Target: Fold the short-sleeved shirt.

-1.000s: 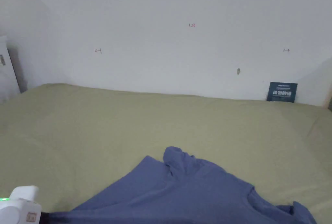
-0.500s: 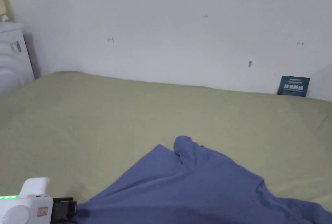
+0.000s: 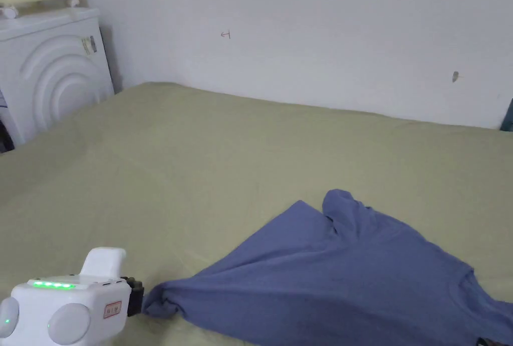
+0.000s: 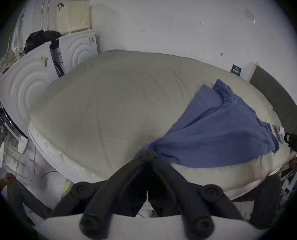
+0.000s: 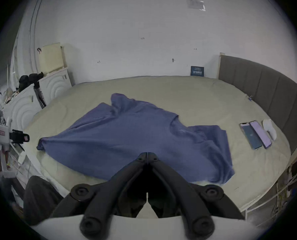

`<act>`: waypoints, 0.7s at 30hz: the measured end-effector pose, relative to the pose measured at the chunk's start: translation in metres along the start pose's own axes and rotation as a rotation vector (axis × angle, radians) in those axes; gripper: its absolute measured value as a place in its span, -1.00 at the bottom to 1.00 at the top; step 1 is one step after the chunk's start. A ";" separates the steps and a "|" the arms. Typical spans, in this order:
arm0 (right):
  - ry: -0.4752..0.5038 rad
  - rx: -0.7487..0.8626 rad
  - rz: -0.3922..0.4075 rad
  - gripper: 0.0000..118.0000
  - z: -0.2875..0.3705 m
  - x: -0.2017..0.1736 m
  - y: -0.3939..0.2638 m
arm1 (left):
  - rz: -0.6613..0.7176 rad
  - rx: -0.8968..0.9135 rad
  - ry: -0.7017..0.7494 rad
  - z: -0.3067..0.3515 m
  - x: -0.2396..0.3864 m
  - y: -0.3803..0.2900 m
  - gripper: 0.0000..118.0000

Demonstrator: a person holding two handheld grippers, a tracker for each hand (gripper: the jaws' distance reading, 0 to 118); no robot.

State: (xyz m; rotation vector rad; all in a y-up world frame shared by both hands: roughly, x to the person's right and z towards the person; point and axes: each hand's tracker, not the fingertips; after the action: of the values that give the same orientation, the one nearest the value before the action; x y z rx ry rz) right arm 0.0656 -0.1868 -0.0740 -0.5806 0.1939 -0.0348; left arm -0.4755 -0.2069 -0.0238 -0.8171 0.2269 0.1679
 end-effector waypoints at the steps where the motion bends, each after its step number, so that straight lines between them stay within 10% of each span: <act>1: 0.008 -0.004 -0.004 -1.00 0.000 -0.003 -0.002 | 0.012 -0.009 -0.013 -0.004 -0.004 -0.001 -1.00; 3: 0.021 -0.023 0.000 -1.00 -0.001 -0.011 -0.006 | 0.018 -0.009 -0.010 -0.010 -0.012 -0.001 -0.56; 5: 0.036 -0.052 0.006 -1.00 -0.007 -0.017 -0.010 | 0.022 -0.066 -0.029 -0.029 -0.019 -0.002 0.83; 6: 0.038 -0.067 0.010 -1.00 -0.010 -0.020 -0.012 | 0.020 -0.087 -0.007 -0.036 -0.018 -0.001 0.94; 12: 0.056 -0.134 0.039 -1.00 -0.028 -0.030 -0.021 | 0.000 -0.154 -0.012 -0.075 -0.012 0.007 0.85; 16: 0.057 -0.159 0.074 -1.00 -0.045 -0.032 -0.016 | -0.032 -0.145 -0.032 -0.079 -0.007 0.008 -0.93; 21: 0.062 -0.178 0.090 -1.00 -0.073 -0.027 0.002 | -0.079 -0.142 -0.026 -0.074 0.002 0.001 -0.93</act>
State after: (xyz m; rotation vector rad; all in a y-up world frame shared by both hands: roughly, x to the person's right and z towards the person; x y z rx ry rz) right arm 0.0252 -0.2222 -0.1297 -0.7483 0.2847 0.0523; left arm -0.4841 -0.2608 -0.0736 -0.9625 0.1589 0.1207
